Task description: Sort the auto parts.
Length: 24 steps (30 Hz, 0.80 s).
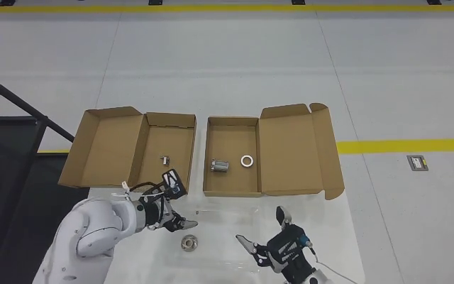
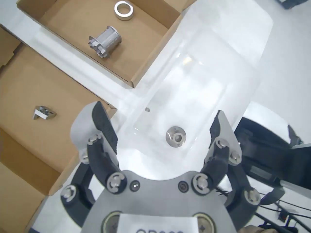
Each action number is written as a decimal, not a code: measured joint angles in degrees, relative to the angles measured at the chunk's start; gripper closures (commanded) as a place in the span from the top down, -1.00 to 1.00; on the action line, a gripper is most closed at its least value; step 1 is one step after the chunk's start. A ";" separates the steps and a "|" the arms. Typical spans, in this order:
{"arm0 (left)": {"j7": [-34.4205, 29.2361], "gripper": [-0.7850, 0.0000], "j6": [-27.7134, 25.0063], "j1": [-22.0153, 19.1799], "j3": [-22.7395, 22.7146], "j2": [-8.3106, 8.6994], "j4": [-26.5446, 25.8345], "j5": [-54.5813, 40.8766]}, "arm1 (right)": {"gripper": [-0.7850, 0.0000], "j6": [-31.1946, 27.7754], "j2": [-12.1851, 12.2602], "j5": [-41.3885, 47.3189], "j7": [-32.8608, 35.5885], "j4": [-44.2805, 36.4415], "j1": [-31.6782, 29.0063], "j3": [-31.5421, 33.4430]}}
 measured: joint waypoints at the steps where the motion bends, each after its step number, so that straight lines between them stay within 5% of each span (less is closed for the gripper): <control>1: 0.30 1.00 -0.30 0.08 0.98 0.35 -0.86 1.21 | 1.00 1.77 0.01 -1.14 0.21 0.20 0.12 -0.34; 8: 1.06 1.00 -1.08 -1.80 12.32 4.49 -3.72 9.93 | 1.00 12.23 0.08 -0.81 -1.05 0.43 0.01 0.12; 17: -8.32 1.00 8.28 -11.74 30.42 8.69 -0.67 10.75 | 1.00 17.41 0.22 4.94 -3.51 0.46 -0.41 2.41; 24: -8.17 1.00 8.18 -11.26 29.92 8.66 -0.72 10.56 | 1.00 17.36 0.22 4.89 -3.47 0.46 -0.40 2.40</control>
